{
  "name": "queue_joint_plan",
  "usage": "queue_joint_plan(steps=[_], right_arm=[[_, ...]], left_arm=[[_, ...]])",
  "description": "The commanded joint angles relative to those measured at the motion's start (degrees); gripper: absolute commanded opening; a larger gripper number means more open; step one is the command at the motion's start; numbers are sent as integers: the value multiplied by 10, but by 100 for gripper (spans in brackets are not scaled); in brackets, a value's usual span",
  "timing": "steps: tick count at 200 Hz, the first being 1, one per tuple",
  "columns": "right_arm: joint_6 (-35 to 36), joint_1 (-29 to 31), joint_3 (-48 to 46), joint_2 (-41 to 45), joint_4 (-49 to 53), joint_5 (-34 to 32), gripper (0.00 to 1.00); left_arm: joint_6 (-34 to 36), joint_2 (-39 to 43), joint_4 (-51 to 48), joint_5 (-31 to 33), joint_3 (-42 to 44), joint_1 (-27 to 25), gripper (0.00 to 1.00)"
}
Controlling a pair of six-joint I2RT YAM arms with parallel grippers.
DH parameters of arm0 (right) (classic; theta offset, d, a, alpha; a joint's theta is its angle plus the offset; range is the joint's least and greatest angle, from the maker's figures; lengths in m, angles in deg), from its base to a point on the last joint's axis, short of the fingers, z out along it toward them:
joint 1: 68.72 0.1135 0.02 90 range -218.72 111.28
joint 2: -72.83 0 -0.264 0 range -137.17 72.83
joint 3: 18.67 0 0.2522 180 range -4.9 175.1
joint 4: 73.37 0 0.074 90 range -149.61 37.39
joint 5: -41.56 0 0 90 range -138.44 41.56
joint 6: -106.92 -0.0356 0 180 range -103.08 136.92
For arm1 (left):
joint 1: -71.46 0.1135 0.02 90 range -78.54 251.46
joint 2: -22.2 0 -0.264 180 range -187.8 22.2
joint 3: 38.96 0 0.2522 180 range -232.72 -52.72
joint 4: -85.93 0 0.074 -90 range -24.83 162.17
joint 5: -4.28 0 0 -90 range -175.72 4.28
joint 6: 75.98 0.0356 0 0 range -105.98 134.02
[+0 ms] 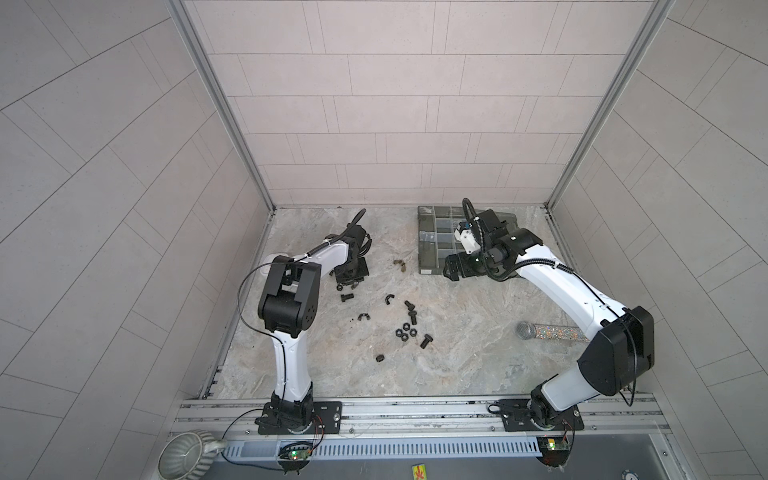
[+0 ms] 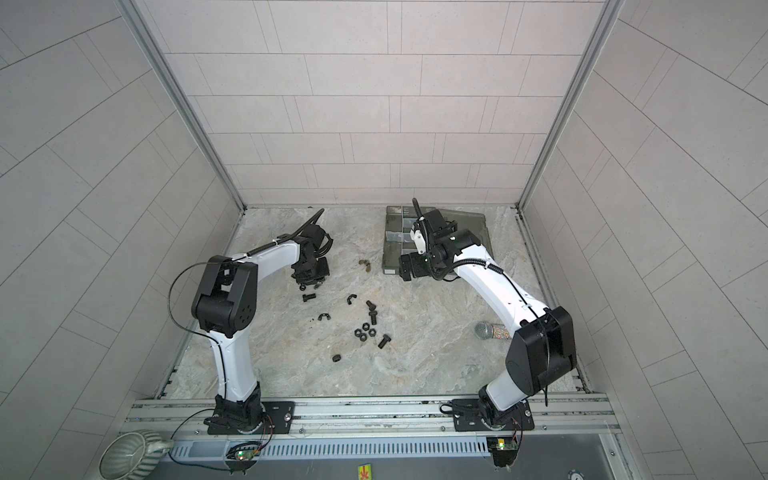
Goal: Sort the screws and nuts into containers
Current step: 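Lower the left gripper onto the silver wing nut and close on it, then carry the silver wing nut to the box while the right gripper advances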
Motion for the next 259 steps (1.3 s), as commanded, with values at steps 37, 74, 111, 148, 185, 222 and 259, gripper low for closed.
queue_joint_plan(steps=[37,74,111,148,185,222,259], right_arm=[[-17,-5,-24,40,11,-16,99],[-20,-14,-55,84,12,-36,99],[-27,-24,-110,155,10,-65,99],[-48,-31,-150,217,22,-79,99],[-60,-35,-174,268,50,-90,99],[-64,-38,-183,302,75,-102,99],[-69,-40,-193,331,96,-107,99]], left_arm=[[31,9,-58,-12,-53,-22,13],[48,-5,-91,-13,-146,-68,13],[39,-62,-108,-44,-279,-117,14],[9,-147,-89,-104,-422,-164,15],[-29,-218,-31,-153,-525,-200,15],[-79,-245,69,-203,-526,-225,15],[-93,-262,140,-236,-513,-253,15]])
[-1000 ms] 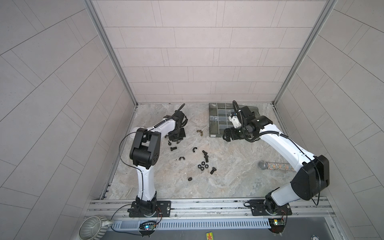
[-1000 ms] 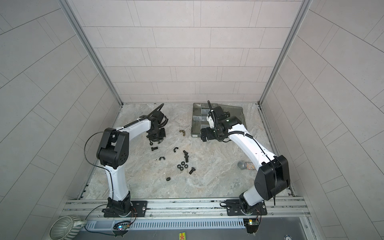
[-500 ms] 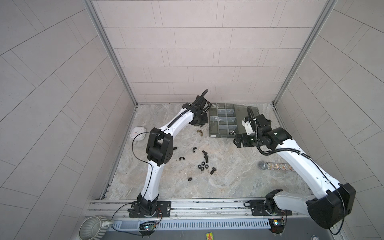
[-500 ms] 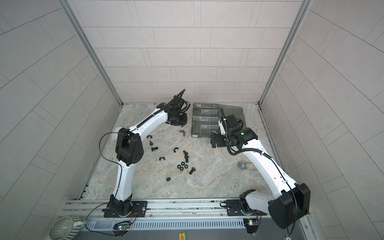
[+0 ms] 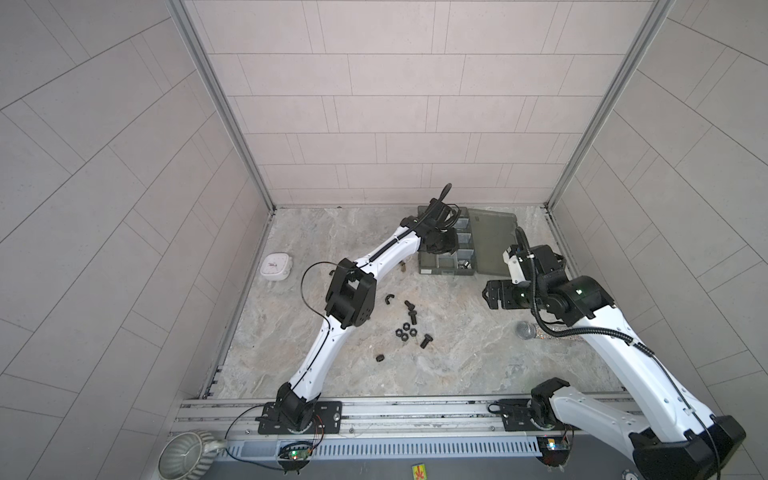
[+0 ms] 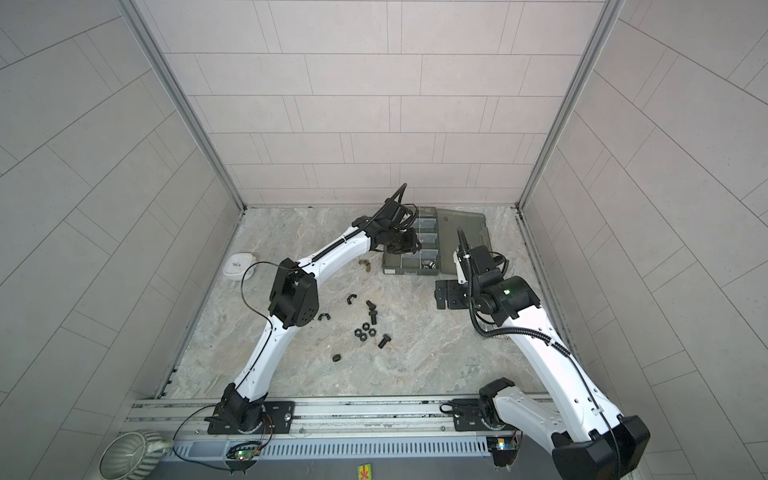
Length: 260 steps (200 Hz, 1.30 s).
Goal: Sort the screws and nuts into containers
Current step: 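Carry the silver wing nut to the box while the right gripper advances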
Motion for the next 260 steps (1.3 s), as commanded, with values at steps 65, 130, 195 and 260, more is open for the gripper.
queue_joint_plan(steps=[65,130,195,260], right_arm=[[-18,-4,-11,47,45,-25,99],[-10,-11,-8,45,50,-30,99],[-3,-15,-3,37,52,-29,99],[-1,-16,2,32,21,-39,99]], left_arm=[[-39,-43,122,-13,6,-33,17],[-44,-64,129,-11,3,-33,18],[-34,-62,118,-13,-2,-31,52],[51,79,60,-8,9,-24,63]])
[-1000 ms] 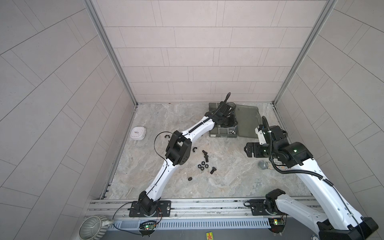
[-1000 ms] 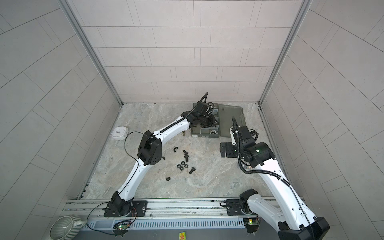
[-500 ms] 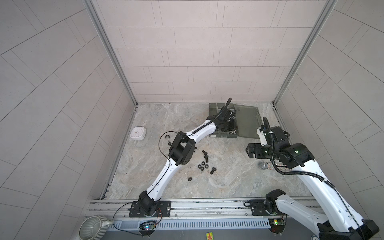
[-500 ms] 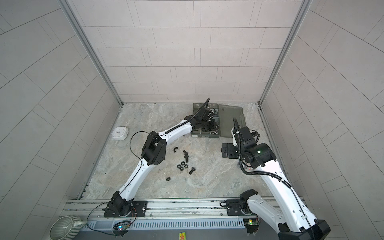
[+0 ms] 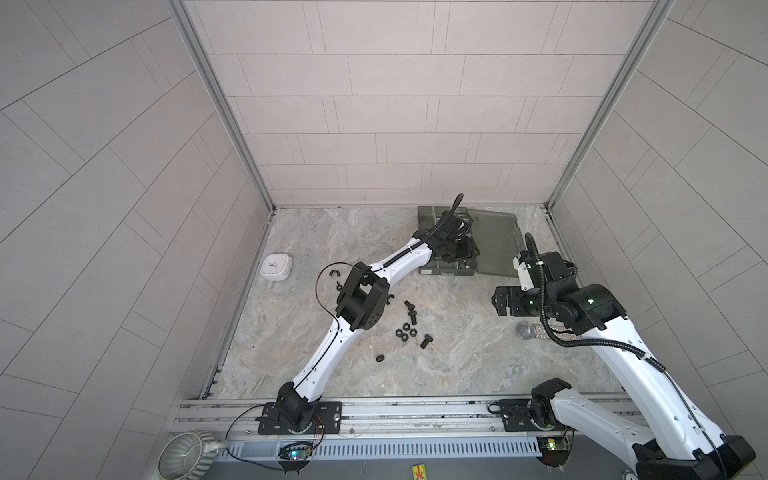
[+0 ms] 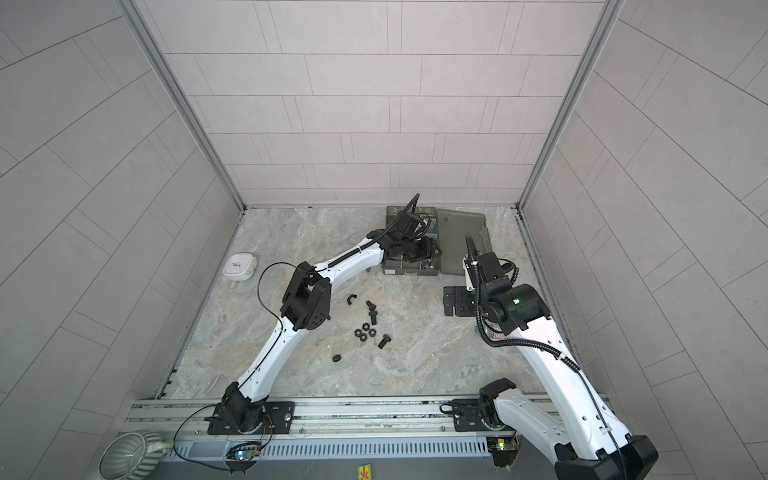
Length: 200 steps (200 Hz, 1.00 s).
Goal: Sort the screws and nuts into containers
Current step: 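Carry the silver wing nut to the box while the right gripper advances, then open the left gripper over a compartment while the right gripper nears the brass nut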
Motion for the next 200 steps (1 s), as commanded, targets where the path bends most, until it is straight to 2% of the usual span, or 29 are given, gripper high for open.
queue_joint_plan(steps=[1,19,61,85,108,144,184,191,200], right_arm=[[1,-2,9,1,-15,-17,99],[2,-2,5,-8,-42,2,99],[-25,6,2,-83,-135,75,96],[-26,35,27,-138,-180,70,94],[-3,67,70,-209,-196,50,93],[14,92,153,-313,-203,46,89],[35,121,256,-433,-212,48,78],[40,126,276,-456,-210,49,75],[46,134,308,-487,-200,49,73]], left_arm=[[68,120,-37,13,8,9,63],[96,206,-47,41,107,30,66],[106,454,-25,105,445,122,68],[109,575,-63,141,581,171,69],[106,673,-78,162,673,194,70],[83,772,-101,180,744,213,71],[107,799,-157,186,745,245,72],[109,799,-166,178,745,256,76],[107,800,-177,165,746,268,88]])
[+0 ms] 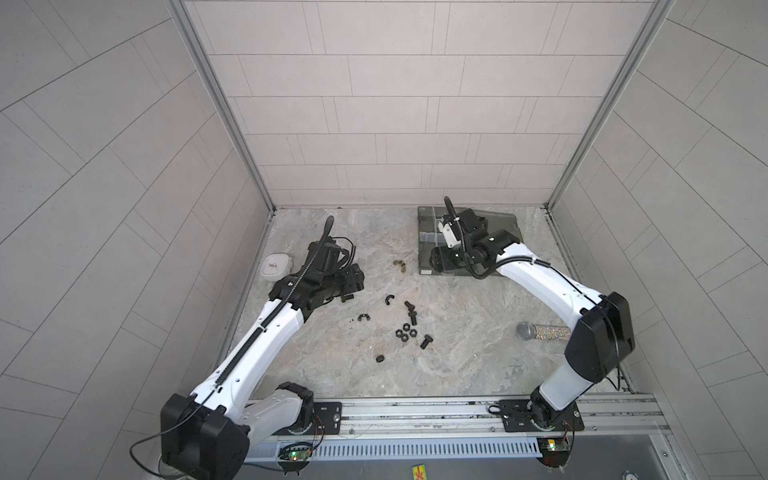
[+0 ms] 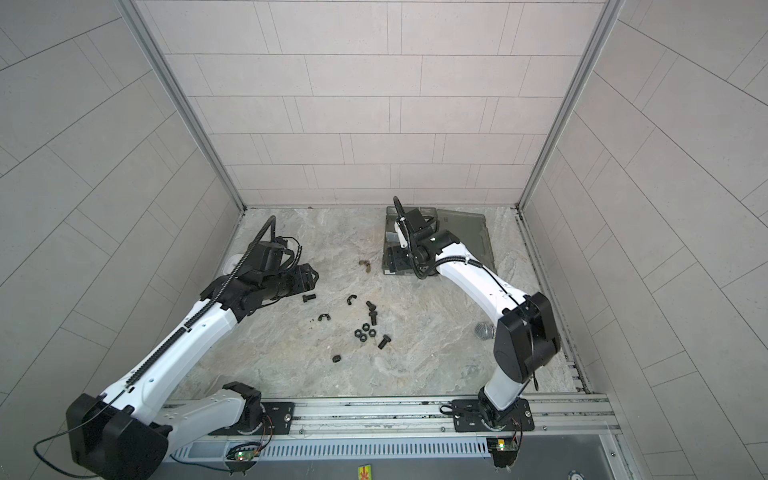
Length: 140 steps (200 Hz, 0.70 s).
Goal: Sort the screws and nuts into containers
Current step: 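Open the left gripper over a compartment while the right gripper nears the brass nut, then lower the right gripper onto the brass wing nut and close on it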
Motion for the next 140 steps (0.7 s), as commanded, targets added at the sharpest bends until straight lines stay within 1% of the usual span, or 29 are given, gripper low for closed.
queue_joint_plan(steps=[1,8,31,41,75,90,140], right_arm=[[22,19,61,-57,8,-6,73],[27,25,88,-81,20,-7,70],[55,39,169,-157,60,-15,61],[63,41,197,-187,71,-17,59],[88,41,288,-276,111,-19,59],[94,41,325,-311,127,-17,56],[111,41,388,-386,123,-29,55]], left_arm=[[10,4,-51,-7,4,30,89],[8,6,-57,-14,5,39,93],[15,17,-60,-23,6,58,100],[19,20,-61,-28,3,65,100],[34,18,-82,-27,-21,83,100],[41,18,-85,-35,-27,90,100],[59,6,-100,-48,-50,109,100]])
